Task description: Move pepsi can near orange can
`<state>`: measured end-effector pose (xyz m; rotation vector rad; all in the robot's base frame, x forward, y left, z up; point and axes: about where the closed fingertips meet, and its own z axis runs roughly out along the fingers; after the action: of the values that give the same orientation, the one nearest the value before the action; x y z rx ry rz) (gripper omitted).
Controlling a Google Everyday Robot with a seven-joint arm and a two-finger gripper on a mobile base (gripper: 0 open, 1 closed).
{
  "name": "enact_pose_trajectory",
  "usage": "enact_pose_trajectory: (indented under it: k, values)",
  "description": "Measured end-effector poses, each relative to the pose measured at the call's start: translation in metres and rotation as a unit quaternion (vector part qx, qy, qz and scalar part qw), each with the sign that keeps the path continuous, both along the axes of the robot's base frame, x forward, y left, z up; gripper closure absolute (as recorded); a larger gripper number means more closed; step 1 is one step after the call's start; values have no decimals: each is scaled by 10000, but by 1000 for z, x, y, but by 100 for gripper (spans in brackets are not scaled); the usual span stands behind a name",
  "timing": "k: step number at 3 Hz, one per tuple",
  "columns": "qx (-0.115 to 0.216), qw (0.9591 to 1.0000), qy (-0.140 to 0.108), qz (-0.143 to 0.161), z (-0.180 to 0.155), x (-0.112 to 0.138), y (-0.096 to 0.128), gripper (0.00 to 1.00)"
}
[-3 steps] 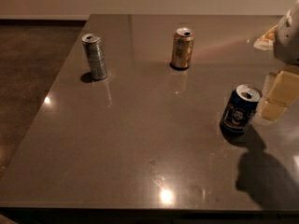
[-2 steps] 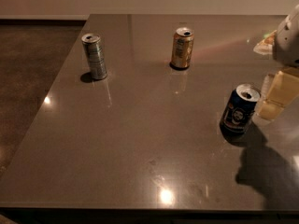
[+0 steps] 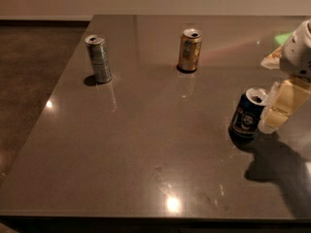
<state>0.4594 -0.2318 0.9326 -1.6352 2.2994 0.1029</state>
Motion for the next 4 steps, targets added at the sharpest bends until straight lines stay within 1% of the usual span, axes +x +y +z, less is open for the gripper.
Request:
enact_pose_trajectory:
  k: [1,2,3,4]
  values:
    - [132,9999,-34,4,-12,2,-2,0]
    - [192,9998,-110,10,-21,3,-5,0]
    - [215,9997,-140,27,-24,3,-5,16]
    - [312,9994,-128,29,-22,3,-4,39]
